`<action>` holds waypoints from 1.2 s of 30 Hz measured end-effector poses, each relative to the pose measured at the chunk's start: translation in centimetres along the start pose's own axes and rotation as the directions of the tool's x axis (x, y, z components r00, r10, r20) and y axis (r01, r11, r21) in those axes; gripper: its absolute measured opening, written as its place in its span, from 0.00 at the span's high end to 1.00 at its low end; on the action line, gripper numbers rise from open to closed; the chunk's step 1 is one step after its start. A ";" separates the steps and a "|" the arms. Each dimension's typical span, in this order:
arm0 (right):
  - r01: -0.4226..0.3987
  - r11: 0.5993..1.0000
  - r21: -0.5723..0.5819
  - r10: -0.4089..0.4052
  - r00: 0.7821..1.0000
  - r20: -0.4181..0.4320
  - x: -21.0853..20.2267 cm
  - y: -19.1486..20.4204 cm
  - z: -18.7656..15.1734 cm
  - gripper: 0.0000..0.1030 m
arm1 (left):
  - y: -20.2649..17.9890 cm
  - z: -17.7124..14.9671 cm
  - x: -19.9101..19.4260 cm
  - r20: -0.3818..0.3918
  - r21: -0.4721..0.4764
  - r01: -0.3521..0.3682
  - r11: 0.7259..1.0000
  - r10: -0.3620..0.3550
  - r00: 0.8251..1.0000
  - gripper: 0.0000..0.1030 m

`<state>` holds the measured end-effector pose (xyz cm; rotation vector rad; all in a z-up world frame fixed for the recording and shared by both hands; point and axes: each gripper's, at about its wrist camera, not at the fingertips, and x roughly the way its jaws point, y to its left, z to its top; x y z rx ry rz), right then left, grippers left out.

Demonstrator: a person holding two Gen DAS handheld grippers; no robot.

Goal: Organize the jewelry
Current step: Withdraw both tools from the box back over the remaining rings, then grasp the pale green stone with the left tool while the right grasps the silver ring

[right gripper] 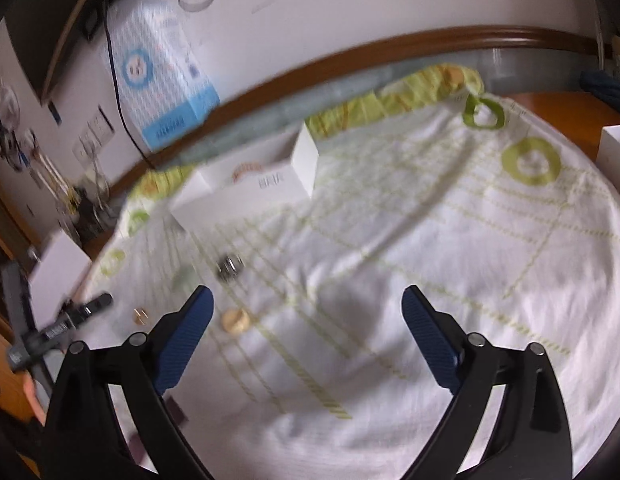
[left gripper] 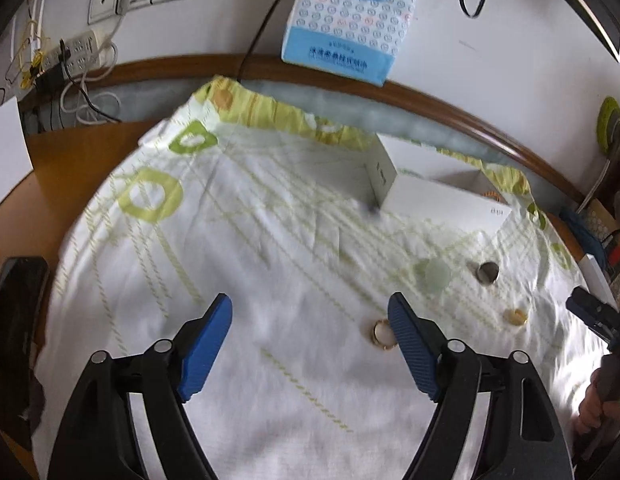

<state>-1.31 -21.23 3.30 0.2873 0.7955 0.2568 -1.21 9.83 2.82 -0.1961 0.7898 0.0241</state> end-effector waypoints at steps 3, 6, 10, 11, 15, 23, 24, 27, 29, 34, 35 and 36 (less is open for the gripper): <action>0.008 0.999 -0.035 -0.010 0.999 -0.052 0.9 0.6 -0.2 0.06 | -0.5 -0.6 0.9 -0.040 0.029 -0.030 0.999 0.031 0.999 0.18; 0.014 0.997 -0.069 -0.019 0.997 -0.070 1.3 1.3 -0.4 0.05 | -0.7 -0.8 0.9 -0.038 0.038 -0.022 0.999 0.024 0.999 0.13; 0.017 0.997 -0.076 -0.022 0.998 -0.058 1.1 1.5 -0.5 0.05 | -1.5 -0.8 1.0 -0.031 0.075 -0.047 0.996 0.050 0.998 0.13; 0.016 0.997 -0.077 -0.020 0.998 -0.053 1.0 1.5 -0.5 0.05 | -1.9 -0.8 1.1 -0.030 0.092 -0.054 0.994 0.057 0.998 0.13; 0.005 0.997 -0.080 -0.010 0.998 -0.055 1.0 1.5 -0.4 0.05 | -3.9 0.0 1.6 -0.039 0.165 -0.053 0.985 0.060 0.997 0.13; -0.022 0.998 -0.065 0.019 0.998 -0.053 0.9 1.3 -0.4 0.05 | -8.5 2.5 3.5 -0.048 0.263 0.014 0.965 -0.001 0.999 0.13; -0.025 0.998 -0.064 0.022 0.998 -0.052 0.9 1.2 -0.3 0.05 | -9.0 2.4 3.9 -0.053 0.277 0.013 0.961 0.001 0.999 0.13; -0.037 0.997 -0.066 0.034 0.999 -0.042 0.7 1.3 -0.3 0.05 | -10.3 1.8 5.6 -0.078 0.323 0.011 0.946 0.015 0.997 0.13; -0.041 0.996 -0.076 0.038 0.999 -0.039 0.6 1.5 -0.3 0.05 | -10.7 1.4 6.7 -0.098 0.347 0.012 0.938 0.023 0.995 0.17; -0.040 0.993 -0.112 0.036 0.999 -0.037 0.5 2.2 -0.4 0.05 | -10.0 1.4 7.5 -0.113 0.334 0.044 0.942 -0.006 0.994 0.42; -0.038 0.993 -0.115 0.035 0.999 -0.036 0.5 2.3 -0.4 0.05 | -9.5 1.6 7.4 -0.112 0.313 0.052 0.948 -0.017 0.994 0.56; -0.037 0.992 -0.118 0.033 0.999 -0.034 0.5 2.3 -0.4 0.05 | -9.3 1.6 7.3 -0.105 0.310 0.045 0.950 -0.012 0.994 0.62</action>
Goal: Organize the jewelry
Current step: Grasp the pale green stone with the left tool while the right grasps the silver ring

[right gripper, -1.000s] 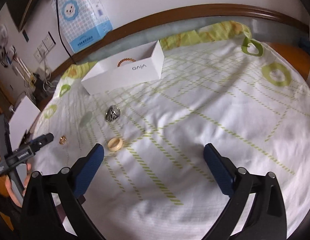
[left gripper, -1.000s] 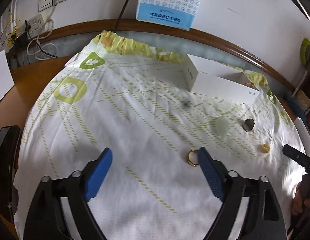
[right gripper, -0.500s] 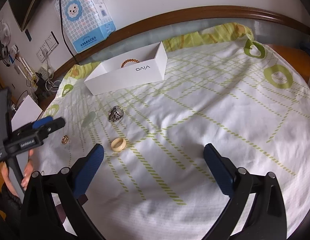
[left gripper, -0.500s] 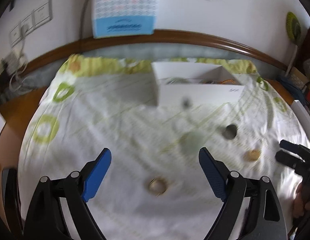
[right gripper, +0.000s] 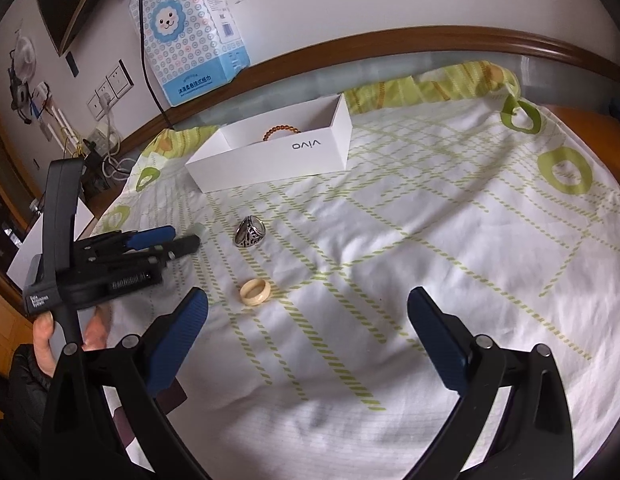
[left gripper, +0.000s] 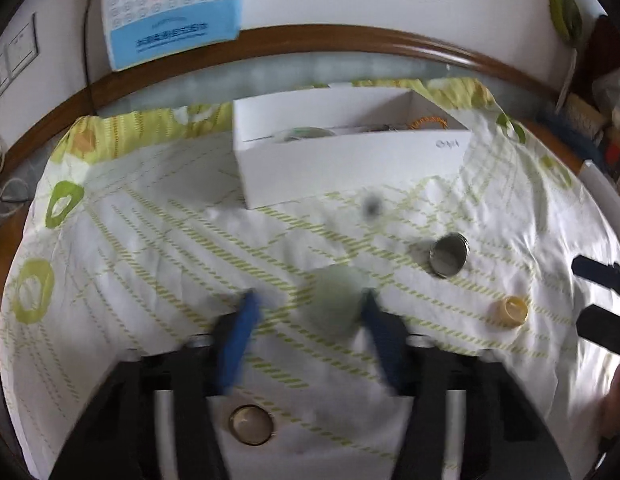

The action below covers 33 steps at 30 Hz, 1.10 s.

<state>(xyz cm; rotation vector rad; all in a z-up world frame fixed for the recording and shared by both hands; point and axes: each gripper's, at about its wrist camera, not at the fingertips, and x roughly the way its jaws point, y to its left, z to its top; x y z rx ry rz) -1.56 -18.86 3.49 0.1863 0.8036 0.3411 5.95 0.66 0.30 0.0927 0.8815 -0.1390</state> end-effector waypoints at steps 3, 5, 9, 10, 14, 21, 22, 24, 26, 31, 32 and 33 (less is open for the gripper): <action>0.004 1.000 -0.009 -0.004 1.000 -0.004 0.1 0.1 0.0 0.05 | 0.9 -0.2 -0.2 0.007 -0.034 0.003 0.999 -0.003 1.000 0.75; 0.009 0.999 -0.031 -0.010 1.000 -0.015 0.4 0.6 0.0 0.05 | 1.5 -0.2 -0.2 0.006 -0.060 0.004 0.998 -0.004 1.000 0.75; 0.069 0.982 -0.174 -0.071 0.997 -0.008 1.4 3.6 1.1 0.05 | 2.6 -0.1 -0.3 0.002 -0.102 -0.016 0.995 0.016 1.000 0.75; 0.077 0.975 -0.208 -0.079 0.997 -0.002 1.7 4.3 1.4 0.05 | 2.8 0.0 -0.3 0.002 -0.108 -0.018 0.994 0.018 1.000 0.74; 0.095 0.943 -0.319 -0.100 0.995 0.001 3.9 7.2 2.7 0.11 | 3.0 -0.1 -0.3 0.004 -0.117 -0.027 0.993 0.027 1.000 0.71; 0.091 0.925 -0.368 -0.122 0.991 -0.062 7.1 8.0 2.9 0.30 | 2.9 -0.2 -0.3 0.010 -0.114 -0.041 0.993 0.042 0.999 0.71; 0.102 0.921 -0.375 -0.135 0.989 -0.062 7.4 8.1 3.0 0.31 | 2.9 -0.1 -0.2 0.011 -0.110 -0.045 0.993 0.046 0.999 0.71; 0.117 0.911 -0.395 -0.172 0.979 -0.108 8.7 8.1 3.0 0.69 | 2.7 -0.2 -0.2 0.014 -0.098 -0.046 0.994 0.048 0.999 0.74; 0.105 0.919 -0.381 -0.155 0.983 -0.103 8.6 8.1 3.1 0.75 | 2.5 -0.2 -0.2 0.018 -0.086 -0.050 0.995 0.052 0.998 0.74; 0.051 0.950 -0.307 -0.083 0.992 -0.090 7.5 6.7 3.2 0.75 | 1.7 -0.3 -0.2 0.023 -0.049 -0.053 0.997 0.054 0.998 0.74; 0.043 0.955 -0.292 -0.072 0.993 -0.092 7.4 6.4 3.3 0.75 | 1.6 -0.3 -0.2 0.024 -0.047 -0.058 0.997 0.059 0.998 0.74; 0.033 0.962 -0.273 -0.060 0.994 -0.092 7.2 6.0 3.3 0.75 | 1.7 -0.3 -0.2 0.023 -0.049 -0.059 0.997 0.060 0.998 0.73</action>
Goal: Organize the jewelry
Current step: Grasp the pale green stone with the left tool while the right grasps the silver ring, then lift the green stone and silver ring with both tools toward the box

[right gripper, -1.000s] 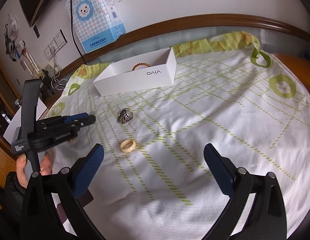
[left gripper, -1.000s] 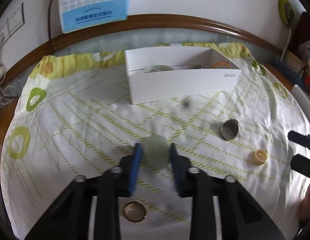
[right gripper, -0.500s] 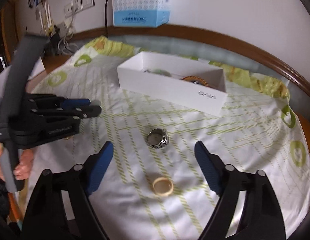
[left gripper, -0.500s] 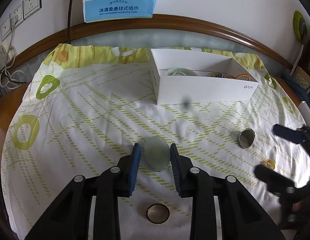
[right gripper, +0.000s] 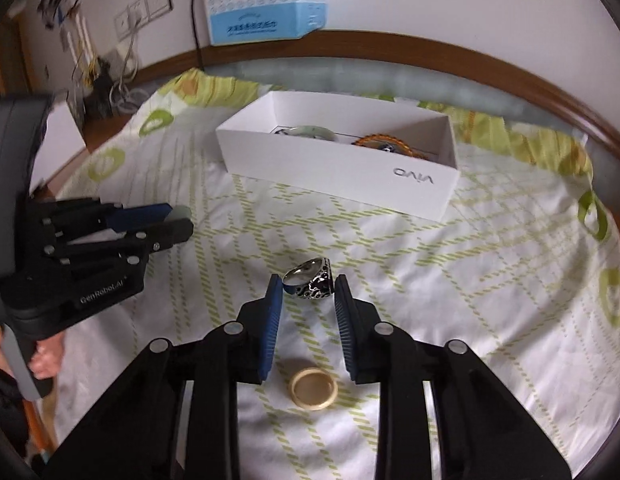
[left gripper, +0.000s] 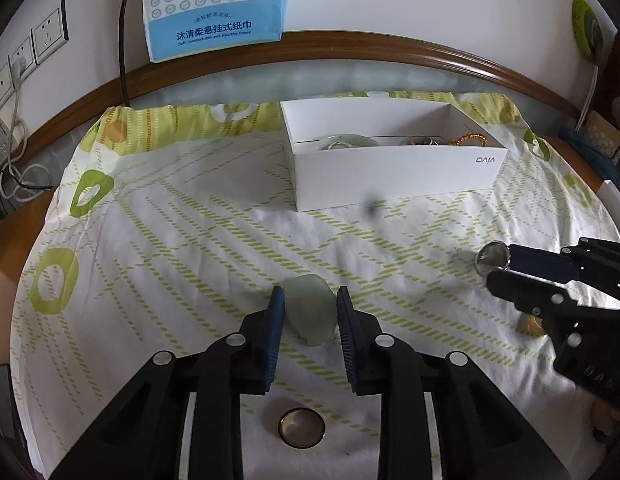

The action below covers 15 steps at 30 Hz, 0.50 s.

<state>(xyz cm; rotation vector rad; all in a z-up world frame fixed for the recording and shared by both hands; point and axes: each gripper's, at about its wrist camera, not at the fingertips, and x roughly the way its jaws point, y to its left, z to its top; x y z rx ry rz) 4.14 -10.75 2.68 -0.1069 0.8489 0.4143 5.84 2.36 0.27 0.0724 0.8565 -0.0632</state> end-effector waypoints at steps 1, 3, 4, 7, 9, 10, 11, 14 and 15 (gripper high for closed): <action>-0.003 1.000 0.008 0.003 1.000 0.004 -0.1 -0.1 0.1 0.75 | 0.1 0.0 0.0 -0.001 -0.004 0.001 1.000 -0.001 1.000 0.72; -0.006 1.000 0.020 0.006 1.000 0.008 -0.3 -0.3 -0.1 0.75 | 0.4 0.0 0.1 -0.003 -0.020 0.014 1.000 -0.014 1.000 0.72; -0.008 1.000 0.022 0.008 1.000 0.009 -0.5 -0.4 -0.1 0.75 | 0.4 0.0 0.0 -0.002 -0.023 0.016 1.000 -0.016 1.000 0.72; -0.010 1.000 0.022 0.010 1.000 0.009 -0.5 -0.3 0.0 0.75 | 0.1 -0.1 -0.2 0.007 -0.011 0.018 1.000 -0.018 1.000 0.75; -0.012 1.000 0.023 0.012 1.000 0.004 -0.4 -0.3 0.0 0.75 | -0.2 -0.2 -0.5 0.022 0.001 0.020 1.000 -0.020 1.000 0.75; -0.016 1.000 0.026 0.016 1.000 -0.002 -0.3 -0.4 0.1 0.75 | -0.3 -0.3 -0.7 0.027 0.003 0.028 1.000 -0.028 0.999 0.75; -0.017 0.999 0.030 0.017 1.000 -0.006 -0.2 -0.5 0.0 0.75 | -0.5 -0.3 -0.8 0.028 0.004 0.030 1.000 -0.030 0.999 0.75; -0.019 0.999 0.045 0.019 1.000 0.001 -0.3 -0.7 0.0 0.75 | -0.5 -0.4 -1.2 0.044 -0.001 0.025 1.000 -0.025 0.999 0.75; -0.019 0.999 0.047 0.018 1.000 0.007 -0.4 -0.8 0.0 0.75 | -0.4 -0.3 -1.3 0.051 -0.006 0.026 1.000 -0.026 0.998 0.75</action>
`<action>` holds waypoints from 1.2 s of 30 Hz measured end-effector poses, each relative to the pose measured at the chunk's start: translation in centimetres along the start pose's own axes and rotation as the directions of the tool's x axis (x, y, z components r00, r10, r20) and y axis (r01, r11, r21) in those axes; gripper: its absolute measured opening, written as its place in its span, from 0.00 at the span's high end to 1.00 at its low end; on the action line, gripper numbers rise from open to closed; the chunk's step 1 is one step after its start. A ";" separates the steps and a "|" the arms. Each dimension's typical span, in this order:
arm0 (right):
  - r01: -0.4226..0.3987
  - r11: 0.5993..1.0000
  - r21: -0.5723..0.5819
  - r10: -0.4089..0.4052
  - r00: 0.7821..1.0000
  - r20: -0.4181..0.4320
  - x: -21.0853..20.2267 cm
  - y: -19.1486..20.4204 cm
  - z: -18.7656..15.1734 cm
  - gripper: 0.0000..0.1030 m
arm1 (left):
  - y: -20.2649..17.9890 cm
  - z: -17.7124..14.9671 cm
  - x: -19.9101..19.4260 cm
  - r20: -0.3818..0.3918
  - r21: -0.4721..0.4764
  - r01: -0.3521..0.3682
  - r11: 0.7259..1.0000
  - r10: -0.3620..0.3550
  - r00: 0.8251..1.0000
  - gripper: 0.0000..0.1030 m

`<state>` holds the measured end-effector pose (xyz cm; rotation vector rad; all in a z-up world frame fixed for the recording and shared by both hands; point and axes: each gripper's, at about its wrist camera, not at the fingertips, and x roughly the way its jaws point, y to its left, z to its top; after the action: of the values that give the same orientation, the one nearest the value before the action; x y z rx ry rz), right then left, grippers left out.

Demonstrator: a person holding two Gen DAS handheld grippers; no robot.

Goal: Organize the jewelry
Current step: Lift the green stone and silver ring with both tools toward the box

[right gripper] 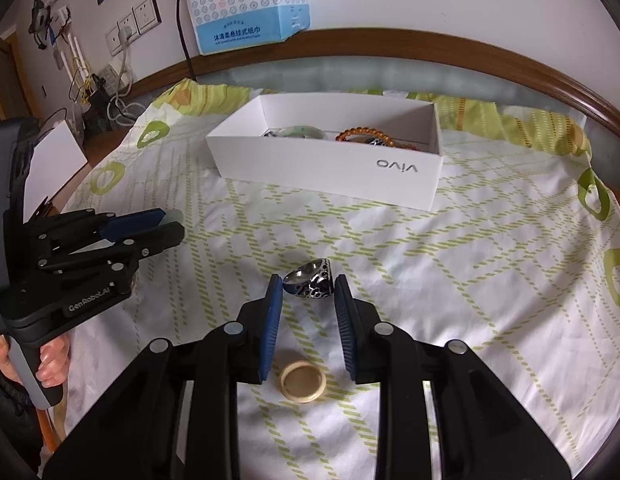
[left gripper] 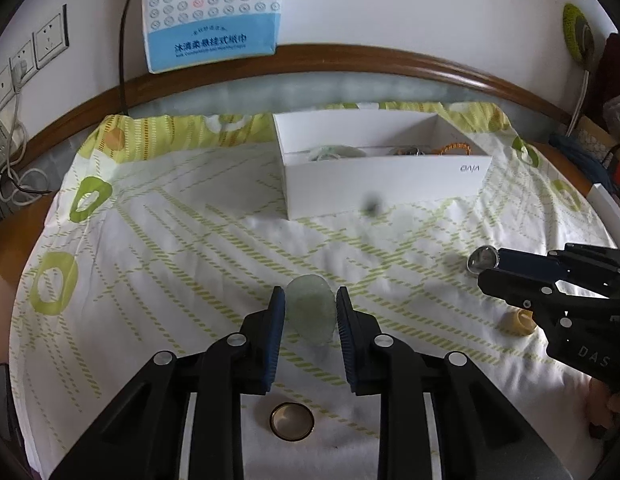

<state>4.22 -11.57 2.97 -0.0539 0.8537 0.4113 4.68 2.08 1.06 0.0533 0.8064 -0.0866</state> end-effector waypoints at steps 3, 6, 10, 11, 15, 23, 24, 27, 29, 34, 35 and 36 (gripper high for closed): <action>-0.007 1.000 0.007 0.007 0.999 0.032 -0.7 -0.2 0.2 0.90 | 0.4 0.4 -0.7 0.021 -0.023 0.017 1.000 -0.016 1.000 0.75; -0.062 0.997 0.055 0.058 0.996 0.062 -1.5 -1.2 0.7 0.90 | 0.4 1.2 -1.0 0.025 -0.031 0.024 0.999 -0.023 0.999 0.75; -0.063 0.995 0.073 0.060 0.997 0.050 -1.3 -1.9 0.8 0.90 | 0.2 2.2 -0.9 0.029 -0.037 0.038 0.999 -0.037 0.999 0.75; -0.062 0.995 0.077 0.059 0.997 0.052 -1.3 -2.0 0.8 0.88 | 0.2 2.3 -0.8 0.030 -0.039 0.039 0.998 -0.038 0.999 0.75; -0.026 0.998 0.055 0.023 0.998 0.055 -1.2 -1.7 0.8 0.44 | 0.6 1.8 -0.3 0.020 -0.052 0.040 0.998 -0.039 0.999 0.75; 0.040 0.999 0.023 -0.040 0.999 -0.033 1.5 -1.2 1.3 0.76 | 0.8 1.7 -0.3 0.027 -0.053 0.044 0.998 -0.043 0.999 0.75; 0.037 0.999 0.030 -0.036 0.999 -0.026 1.3 -1.3 1.2 0.76 | 0.7 1.6 -0.2 0.025 -0.047 0.043 0.998 -0.042 0.999 0.75; 0.023 1.000 0.019 -0.023 1.000 0.013 0.4 -1.1 1.0 0.76 | 0.4 1.5 -0.2 0.025 -0.032 0.034 0.999 -0.033 0.999 0.75; 0.012 1.000 0.013 -0.012 1.000 0.027 -0.1 -0.8 0.8 0.76 | 0.3 1.4 -0.2 0.028 -0.026 0.026 0.999 -0.025 0.999 0.75; -0.006 1.000 0.019 0.005 0.999 0.052 -0.8 -0.8 0.6 0.76 | 0.3 1.3 -0.2 0.031 -0.026 0.025 0.999 -0.024 0.999 0.75; -0.011 1.000 0.025 0.010 0.998 0.060 -1.1 -0.8 0.6 0.76 | 0.4 1.3 -0.3 0.031 -0.026 0.024 0.999 -0.023 0.999 0.75; -0.019 0.999 0.034 0.017 0.997 0.071 -1.4 -1.0 0.6 0.76 | 0.4 1.4 -0.4 0.032 -0.028 0.022 0.999 -0.021 0.999 0.75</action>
<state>4.17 -12.82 4.27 0.0007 0.7921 0.4129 5.49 2.36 2.32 0.0167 0.7765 -0.0963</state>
